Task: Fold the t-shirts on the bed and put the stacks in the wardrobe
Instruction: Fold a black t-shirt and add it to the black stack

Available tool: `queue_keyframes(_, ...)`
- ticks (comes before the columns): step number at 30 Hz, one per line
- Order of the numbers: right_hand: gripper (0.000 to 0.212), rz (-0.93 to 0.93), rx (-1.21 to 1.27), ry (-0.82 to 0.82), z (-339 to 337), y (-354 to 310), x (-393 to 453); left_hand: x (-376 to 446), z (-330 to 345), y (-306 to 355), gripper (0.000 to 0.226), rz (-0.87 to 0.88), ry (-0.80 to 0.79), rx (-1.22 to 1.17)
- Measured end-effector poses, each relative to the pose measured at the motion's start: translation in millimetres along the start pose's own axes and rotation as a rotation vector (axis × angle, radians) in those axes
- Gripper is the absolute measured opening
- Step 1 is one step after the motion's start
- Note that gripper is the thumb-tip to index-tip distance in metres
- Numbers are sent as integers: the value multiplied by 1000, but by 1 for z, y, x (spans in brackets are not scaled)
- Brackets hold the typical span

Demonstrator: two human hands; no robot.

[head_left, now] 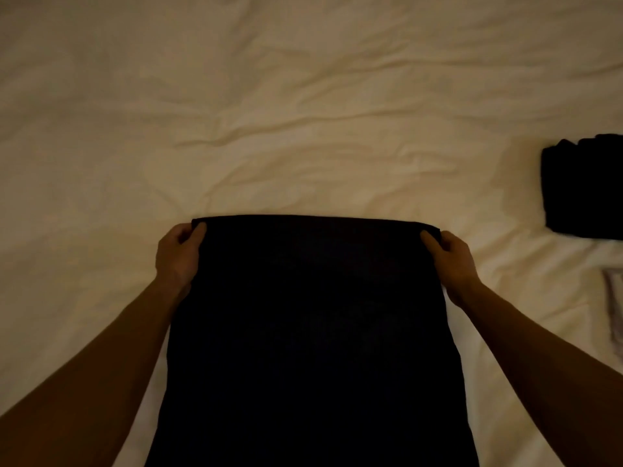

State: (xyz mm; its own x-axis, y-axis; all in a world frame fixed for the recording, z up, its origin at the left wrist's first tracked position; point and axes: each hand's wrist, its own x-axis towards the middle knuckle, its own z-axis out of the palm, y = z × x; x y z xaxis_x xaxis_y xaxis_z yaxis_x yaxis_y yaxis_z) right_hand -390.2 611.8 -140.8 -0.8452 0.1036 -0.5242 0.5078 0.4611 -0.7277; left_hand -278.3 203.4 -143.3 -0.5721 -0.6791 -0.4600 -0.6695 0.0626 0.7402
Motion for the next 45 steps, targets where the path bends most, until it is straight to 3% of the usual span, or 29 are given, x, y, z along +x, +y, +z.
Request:
queue_keyframes(6, 28, -39, 68, -144, 1, -3, 4, 4, 6, -1, 21, -33, -92, -62)
queue_keyframes(9, 21, -82, 71, -67, -2, -6, 6, 3, 7, 7, 9, -7, -84, -181)
queue_keyframes(14, 20, -199, -9, 0, -4, -32, 29, 23, 11, 42, 13, 100, -43, -261)
queue_keyframes(16, 29, -175, -112, 32, -5, -38, 41, 33, 16, 53, 18, 142, -37, -164)
queue_keyframes(19, 50, -129, -380, 162, 4, -39, 42, 31, 23, 48, 47, 207, 99, 309)
queue_keyframes(22, 58, -396, -709, 415, 27, -42, 24, 1, 42, 41, 73, 393, 233, 718)
queue_keyframes(25, 60, -692, -795, 329, 74, -50, 6, -22, 82, 43, 72, 614, 121, 798)
queue_keyframes(28, 65, -775, -978, 131, 124, -46, 0, -39, 123, 31, 71, 580, 17, 827)
queue_keyframes(30, 65, -772, -1008, 80, 135, -38, 5, -41, 133, 16, 74, 495, 1, 840)
queue_keyframes(34, 60, -717, -958, 152, 115, -21, 25, -31, 126, 5, 79, 443, -5, 912)
queue_keyframes(40, 62, -551, -950, 272, 48, 2, 38, -19, 70, -15, 80, 508, 11, 1003)
queue_keyframes(43, 65, -518, -839, 250, 25, 4, 38, -11, 51, -1, 75, 477, 71, 898)
queue_keyframes(45, 69, -388, -650, 268, 21, -5, 37, -2, 53, 17, 68, 432, 169, 774)
